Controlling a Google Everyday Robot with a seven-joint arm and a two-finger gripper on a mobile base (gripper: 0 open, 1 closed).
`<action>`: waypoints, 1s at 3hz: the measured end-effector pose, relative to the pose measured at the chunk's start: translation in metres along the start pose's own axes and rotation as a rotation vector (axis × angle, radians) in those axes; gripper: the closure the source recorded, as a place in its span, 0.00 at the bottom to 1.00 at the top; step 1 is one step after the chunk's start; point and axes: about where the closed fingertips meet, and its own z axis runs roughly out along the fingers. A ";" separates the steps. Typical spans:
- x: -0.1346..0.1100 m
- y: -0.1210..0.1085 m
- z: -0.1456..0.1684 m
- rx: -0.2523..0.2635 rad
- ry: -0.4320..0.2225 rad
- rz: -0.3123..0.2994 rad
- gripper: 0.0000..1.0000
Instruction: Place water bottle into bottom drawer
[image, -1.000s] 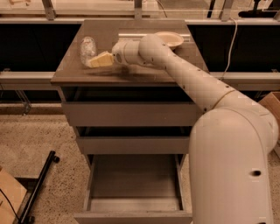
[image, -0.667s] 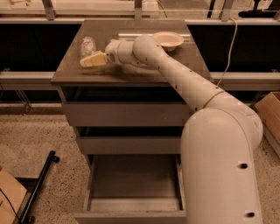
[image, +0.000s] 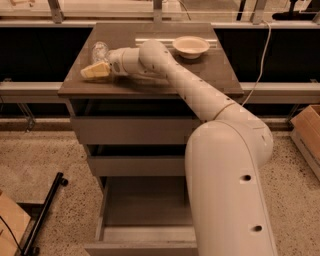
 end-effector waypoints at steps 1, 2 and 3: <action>0.003 -0.008 -0.005 0.038 0.018 -0.014 0.43; 0.000 -0.013 -0.017 0.082 0.020 -0.027 0.66; -0.013 -0.013 -0.041 0.112 0.017 -0.064 0.89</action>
Offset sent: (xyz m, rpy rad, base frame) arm 0.0028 -0.0429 0.0152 -0.0577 -0.0592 -0.1288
